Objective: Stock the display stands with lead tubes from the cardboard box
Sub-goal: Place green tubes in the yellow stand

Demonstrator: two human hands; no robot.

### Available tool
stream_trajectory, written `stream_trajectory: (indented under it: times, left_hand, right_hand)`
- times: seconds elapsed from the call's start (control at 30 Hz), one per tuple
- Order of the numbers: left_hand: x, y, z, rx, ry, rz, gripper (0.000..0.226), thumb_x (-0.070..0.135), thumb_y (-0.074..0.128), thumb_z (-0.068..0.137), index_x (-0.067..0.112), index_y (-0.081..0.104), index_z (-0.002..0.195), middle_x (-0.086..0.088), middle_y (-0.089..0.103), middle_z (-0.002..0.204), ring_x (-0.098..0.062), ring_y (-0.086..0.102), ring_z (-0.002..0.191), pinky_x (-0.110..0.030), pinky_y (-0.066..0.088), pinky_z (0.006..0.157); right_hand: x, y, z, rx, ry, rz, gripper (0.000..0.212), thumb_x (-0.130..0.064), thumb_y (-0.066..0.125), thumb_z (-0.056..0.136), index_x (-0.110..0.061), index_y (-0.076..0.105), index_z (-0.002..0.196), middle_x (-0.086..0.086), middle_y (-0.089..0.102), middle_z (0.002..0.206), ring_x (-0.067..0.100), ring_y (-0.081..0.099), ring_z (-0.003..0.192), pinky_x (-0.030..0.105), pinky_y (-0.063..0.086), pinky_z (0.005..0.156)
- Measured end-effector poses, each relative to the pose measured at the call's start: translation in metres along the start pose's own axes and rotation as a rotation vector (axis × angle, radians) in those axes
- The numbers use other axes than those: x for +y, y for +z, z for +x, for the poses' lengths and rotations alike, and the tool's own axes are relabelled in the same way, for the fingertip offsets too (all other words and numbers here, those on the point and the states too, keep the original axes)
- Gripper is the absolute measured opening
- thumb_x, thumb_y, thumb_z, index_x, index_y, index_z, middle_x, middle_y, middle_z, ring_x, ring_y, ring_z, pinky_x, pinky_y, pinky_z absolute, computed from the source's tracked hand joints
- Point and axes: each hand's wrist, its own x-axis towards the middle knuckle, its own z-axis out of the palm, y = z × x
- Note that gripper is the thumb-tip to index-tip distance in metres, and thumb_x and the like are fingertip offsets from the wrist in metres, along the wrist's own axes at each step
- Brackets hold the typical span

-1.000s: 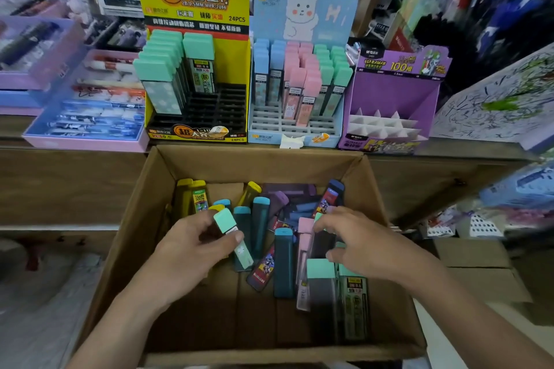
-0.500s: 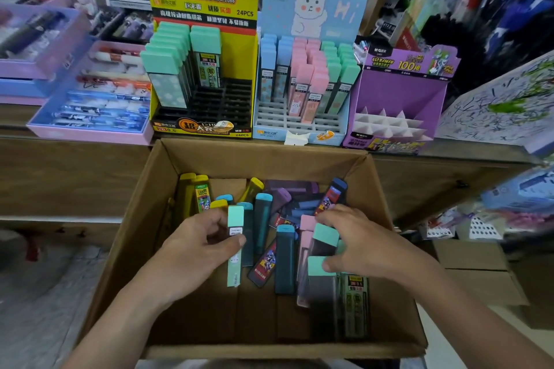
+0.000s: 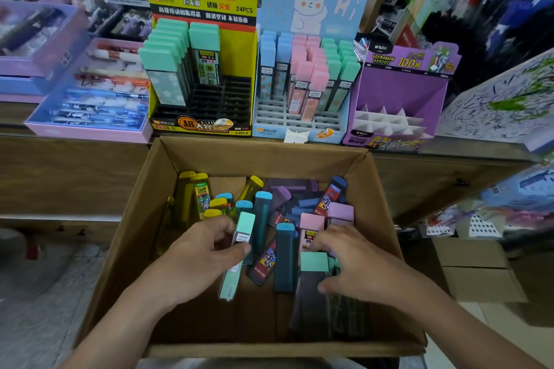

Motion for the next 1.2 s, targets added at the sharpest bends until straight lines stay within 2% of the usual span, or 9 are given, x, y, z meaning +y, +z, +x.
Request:
stream_trajectory:
  times: [0.13,0.23,0.4,0.6,0.77,0.83,0.93,1.1,1.2]
  left_hand:
    - [0.001,0.004,-0.001,-0.103,-0.020,-0.056,0.007,0.038,0.066,0.094,0.032,0.064,0.096,0.006,0.072,0.091,-0.007,0.069,0.091,-0.034,0.058,0.085]
    - [0.004,0.008,-0.004,-0.224,-0.078,-0.202,0.012,0.031,0.063,0.098,0.024,0.059,0.106,-0.004,0.074,0.085,-0.019,0.074,0.084,-0.038,0.061,0.081]
    - [0.010,0.015,-0.005,-0.236,-0.047,-0.232,0.017,0.030,0.059,0.100,0.019,0.056,0.113,-0.005,0.073,0.084,-0.010,0.071,0.072,-0.023,0.057,0.067]
    - [0.010,0.014,-0.003,-0.274,-0.088,-0.305,0.065,0.063,0.080,0.068,0.038,0.054,0.122,0.011,0.072,0.109,-0.007,0.071,0.102,-0.036,0.061,0.086]
    - [0.008,0.012,-0.002,-0.242,-0.122,-0.366,0.060,0.053,0.082,0.067,0.035,0.061,0.120,0.008,0.074,0.110,-0.013,0.070,0.105,-0.046,0.056,0.097]
    - [0.007,0.010,-0.001,-0.241,-0.155,-0.366,0.055,0.050,0.087,0.068,0.037,0.063,0.116,0.011,0.075,0.104,-0.013,0.072,0.101,-0.043,0.058,0.091]
    - [0.007,0.009,-0.001,-0.252,-0.147,-0.379,0.054,0.045,0.088,0.067,0.035,0.066,0.116,0.009,0.077,0.105,-0.012,0.073,0.099,-0.043,0.058,0.094]
    - [0.006,0.010,0.001,-0.208,-0.185,-0.429,0.061,0.047,0.085,0.059,0.041,0.065,0.116,0.009,0.076,0.105,-0.019,0.070,0.106,-0.046,0.055,0.097]
    - [0.004,0.009,-0.001,-0.206,-0.178,-0.440,0.061,0.049,0.083,0.060,0.044,0.064,0.117,0.012,0.075,0.103,-0.017,0.068,0.105,-0.038,0.055,0.087]
  right_hand:
    - [-0.001,0.000,-0.002,0.027,-0.022,0.096,0.043,-0.035,0.085,0.077,-0.041,0.054,0.108,-0.021,0.052,0.115,0.002,0.050,0.110,0.032,0.051,0.092]
    - [-0.005,-0.005,-0.002,-0.043,-0.037,0.290,0.036,-0.028,0.083,0.083,-0.035,0.058,0.108,-0.008,0.071,0.105,0.006,0.068,0.097,0.039,0.060,0.087]
    - [-0.015,-0.016,0.005,-0.019,-0.016,0.609,0.033,-0.012,0.084,0.083,-0.021,0.066,0.109,-0.001,0.079,0.094,0.009,0.075,0.089,0.034,0.058,0.084]
    - [-0.040,-0.023,0.016,-0.026,-0.022,0.979,0.036,-0.001,0.079,0.085,-0.010,0.066,0.117,0.006,0.079,0.106,0.023,0.074,0.105,0.034,0.061,0.085]
    - [-0.042,-0.025,0.016,-0.001,0.002,1.022,0.030,-0.010,0.076,0.090,-0.006,0.066,0.119,0.013,0.076,0.111,0.022,0.075,0.104,0.032,0.062,0.085]
    - [-0.033,-0.032,0.010,0.024,0.001,0.913,0.019,-0.013,0.070,0.096,-0.008,0.070,0.115,0.010,0.076,0.109,0.018,0.075,0.101,0.025,0.061,0.082]
    - [-0.013,-0.044,0.002,0.108,0.032,0.358,0.020,-0.016,0.067,0.098,-0.016,0.071,0.117,-0.002,0.073,0.109,0.011,0.071,0.099,0.015,0.056,0.079]
    - [-0.010,-0.030,-0.007,-0.016,0.129,-0.183,0.021,-0.007,0.061,0.097,-0.018,0.062,0.114,-0.006,0.061,0.108,0.013,0.062,0.102,0.024,0.054,0.080]
    - [-0.014,-0.018,-0.009,-0.034,0.136,-0.303,0.035,0.000,0.063,0.092,-0.021,0.058,0.120,-0.007,0.055,0.106,0.011,0.061,0.096,0.025,0.055,0.076]
